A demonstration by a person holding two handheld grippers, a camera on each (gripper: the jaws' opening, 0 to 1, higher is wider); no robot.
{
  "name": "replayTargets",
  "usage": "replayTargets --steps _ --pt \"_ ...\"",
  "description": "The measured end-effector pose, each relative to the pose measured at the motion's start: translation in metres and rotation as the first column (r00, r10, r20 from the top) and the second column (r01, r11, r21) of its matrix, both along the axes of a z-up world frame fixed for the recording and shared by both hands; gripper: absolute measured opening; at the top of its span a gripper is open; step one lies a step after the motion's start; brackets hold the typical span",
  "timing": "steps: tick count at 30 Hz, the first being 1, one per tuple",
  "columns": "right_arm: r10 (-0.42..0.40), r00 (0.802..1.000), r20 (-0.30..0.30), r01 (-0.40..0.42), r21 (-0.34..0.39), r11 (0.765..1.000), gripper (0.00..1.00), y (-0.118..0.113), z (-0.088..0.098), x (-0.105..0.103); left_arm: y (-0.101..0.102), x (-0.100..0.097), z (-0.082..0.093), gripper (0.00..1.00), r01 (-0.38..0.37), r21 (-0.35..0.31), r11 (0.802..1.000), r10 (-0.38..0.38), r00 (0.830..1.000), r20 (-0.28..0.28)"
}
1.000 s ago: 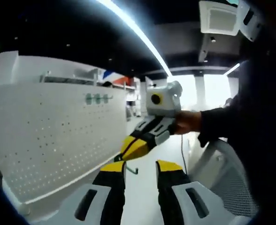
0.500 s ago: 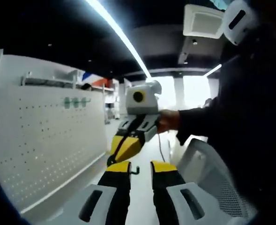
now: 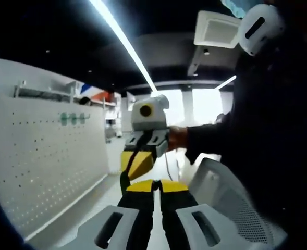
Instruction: Insert the hook assembly into the mounting plate slot until the hook locks in place.
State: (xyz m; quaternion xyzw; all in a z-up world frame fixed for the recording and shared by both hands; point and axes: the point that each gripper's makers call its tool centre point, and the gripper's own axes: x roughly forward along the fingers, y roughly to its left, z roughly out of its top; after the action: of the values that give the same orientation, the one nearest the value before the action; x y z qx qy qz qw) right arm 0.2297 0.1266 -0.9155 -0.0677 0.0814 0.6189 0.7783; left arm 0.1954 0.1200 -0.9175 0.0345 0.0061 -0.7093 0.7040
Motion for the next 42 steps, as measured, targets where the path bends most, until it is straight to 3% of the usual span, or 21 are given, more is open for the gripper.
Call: replayTargets --steps 15,29,42 --pt "-0.029 1.000 -0.002 0.029 0.011 1.000 0.04 -0.004 0.006 0.003 -0.003 0.003 0.000 0.03 0.003 -0.013 1.000 -0.003 0.999 -0.035" --pt "-0.099 0.994 0.040 0.101 -0.075 0.992 0.13 -0.020 -0.007 0.007 -0.003 0.021 0.008 0.02 -0.013 -0.022 1.000 0.012 0.999 -0.045" --pt "-0.266 0.960 0.083 0.272 -0.065 0.960 0.27 -0.052 -0.005 0.018 -0.018 0.040 0.017 0.02 0.000 -0.006 1.000 0.000 0.999 -0.035"
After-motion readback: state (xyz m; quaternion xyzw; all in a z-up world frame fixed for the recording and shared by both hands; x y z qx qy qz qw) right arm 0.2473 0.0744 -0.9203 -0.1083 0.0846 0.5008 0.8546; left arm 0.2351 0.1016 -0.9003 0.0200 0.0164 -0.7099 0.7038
